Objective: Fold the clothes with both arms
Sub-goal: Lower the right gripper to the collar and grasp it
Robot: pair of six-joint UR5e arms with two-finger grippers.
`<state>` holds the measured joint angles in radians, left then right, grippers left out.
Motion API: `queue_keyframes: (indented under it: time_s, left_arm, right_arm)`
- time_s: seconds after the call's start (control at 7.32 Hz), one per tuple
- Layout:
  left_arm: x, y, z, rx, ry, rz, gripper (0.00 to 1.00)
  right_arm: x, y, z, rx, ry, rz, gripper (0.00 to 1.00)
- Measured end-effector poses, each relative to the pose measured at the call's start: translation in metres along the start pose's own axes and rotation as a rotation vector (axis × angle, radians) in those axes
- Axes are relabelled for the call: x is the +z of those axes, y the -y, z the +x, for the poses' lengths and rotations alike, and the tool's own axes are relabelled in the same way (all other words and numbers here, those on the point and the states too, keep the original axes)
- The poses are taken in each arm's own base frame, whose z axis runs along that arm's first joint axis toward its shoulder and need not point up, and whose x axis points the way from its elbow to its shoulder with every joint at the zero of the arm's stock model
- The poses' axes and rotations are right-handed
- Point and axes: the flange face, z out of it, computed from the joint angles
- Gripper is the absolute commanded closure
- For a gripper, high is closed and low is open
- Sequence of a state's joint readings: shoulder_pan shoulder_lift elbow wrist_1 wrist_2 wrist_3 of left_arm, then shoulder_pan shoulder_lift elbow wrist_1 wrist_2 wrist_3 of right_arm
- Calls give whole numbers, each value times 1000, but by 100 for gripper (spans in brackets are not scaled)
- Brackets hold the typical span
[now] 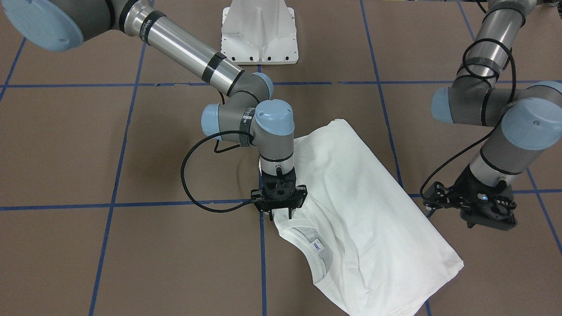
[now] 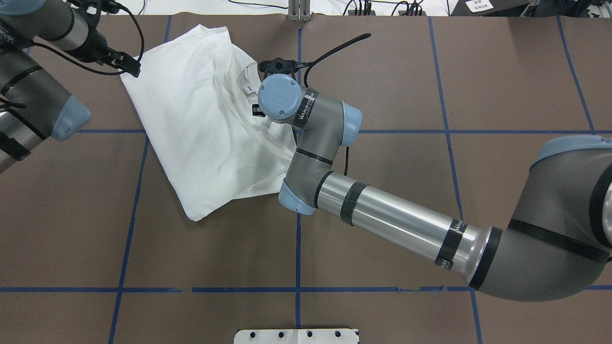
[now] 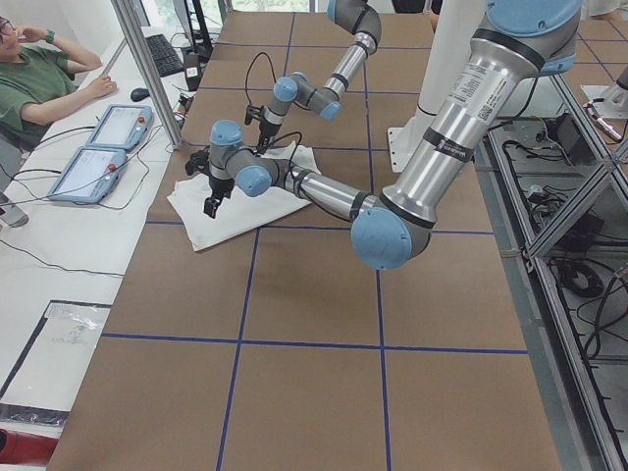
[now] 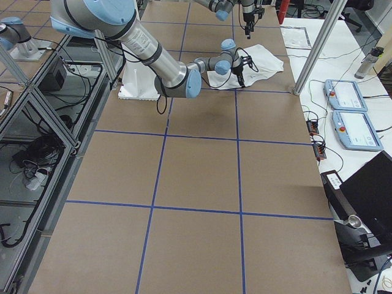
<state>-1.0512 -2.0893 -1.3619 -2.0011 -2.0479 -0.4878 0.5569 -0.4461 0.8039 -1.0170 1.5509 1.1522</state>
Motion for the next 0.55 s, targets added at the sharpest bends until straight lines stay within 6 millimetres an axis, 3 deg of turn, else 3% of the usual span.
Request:
queue_keyframes:
  time_s: [0.14, 0.55]
  left_arm:
    - [0, 0, 0, 0, 0, 0, 0]
    - [0, 0, 0, 0, 0, 0, 0]
  right_arm:
    - [0, 0, 0, 0, 0, 0, 97]
    - [1, -1, 2, 0, -3, 0, 100]
